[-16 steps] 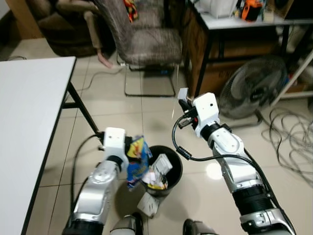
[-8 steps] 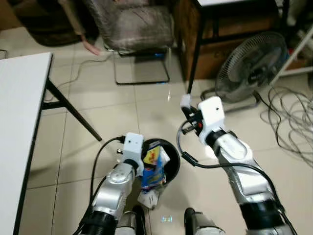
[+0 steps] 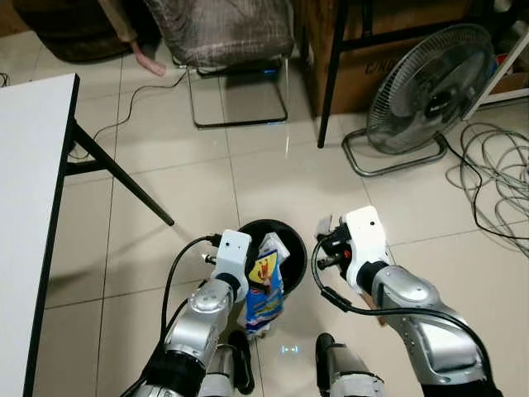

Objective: Picking trash to rubbish bin

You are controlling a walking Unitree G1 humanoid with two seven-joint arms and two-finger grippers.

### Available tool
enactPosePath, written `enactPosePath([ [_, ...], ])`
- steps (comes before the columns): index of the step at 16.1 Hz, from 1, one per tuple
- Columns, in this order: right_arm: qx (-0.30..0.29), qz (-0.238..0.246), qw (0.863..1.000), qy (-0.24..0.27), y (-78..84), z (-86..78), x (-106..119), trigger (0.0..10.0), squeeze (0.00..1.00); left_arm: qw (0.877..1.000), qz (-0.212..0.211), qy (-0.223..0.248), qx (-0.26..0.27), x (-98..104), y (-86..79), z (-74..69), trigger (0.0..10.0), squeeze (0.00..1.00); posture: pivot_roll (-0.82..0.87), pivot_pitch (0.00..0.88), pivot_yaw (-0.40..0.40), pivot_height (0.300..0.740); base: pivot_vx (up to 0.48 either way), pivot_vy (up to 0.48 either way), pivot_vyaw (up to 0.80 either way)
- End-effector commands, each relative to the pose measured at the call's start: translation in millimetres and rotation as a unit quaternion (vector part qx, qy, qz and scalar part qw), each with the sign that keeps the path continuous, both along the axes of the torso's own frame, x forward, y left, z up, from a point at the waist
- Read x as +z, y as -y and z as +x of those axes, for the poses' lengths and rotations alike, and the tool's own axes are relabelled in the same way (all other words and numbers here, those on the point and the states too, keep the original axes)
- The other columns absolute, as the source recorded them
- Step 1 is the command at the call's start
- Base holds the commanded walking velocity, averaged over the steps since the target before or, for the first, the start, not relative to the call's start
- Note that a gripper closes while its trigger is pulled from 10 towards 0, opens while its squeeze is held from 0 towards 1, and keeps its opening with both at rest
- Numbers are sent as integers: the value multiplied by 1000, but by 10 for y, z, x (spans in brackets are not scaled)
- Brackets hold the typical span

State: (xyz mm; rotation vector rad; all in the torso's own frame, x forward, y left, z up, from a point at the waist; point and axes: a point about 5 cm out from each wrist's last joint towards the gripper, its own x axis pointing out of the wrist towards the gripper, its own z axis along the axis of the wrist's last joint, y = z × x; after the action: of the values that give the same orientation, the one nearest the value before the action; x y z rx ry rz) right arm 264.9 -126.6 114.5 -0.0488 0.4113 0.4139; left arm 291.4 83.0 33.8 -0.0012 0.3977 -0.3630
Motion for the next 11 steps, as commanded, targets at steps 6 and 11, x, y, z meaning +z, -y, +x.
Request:
enactPosePath([
  [6,9,9,999,-53,-71,-220,-1,10000,0,1000,-6,5,14,-125,30,0,0,0,-291,354,104,740,0,0,0],
  [11,4,12,999,-47,-56,-261,91,10000,0,999,-16,34,34,-74,54,83,0,0,-326,378,97,740,0,0,0],
])
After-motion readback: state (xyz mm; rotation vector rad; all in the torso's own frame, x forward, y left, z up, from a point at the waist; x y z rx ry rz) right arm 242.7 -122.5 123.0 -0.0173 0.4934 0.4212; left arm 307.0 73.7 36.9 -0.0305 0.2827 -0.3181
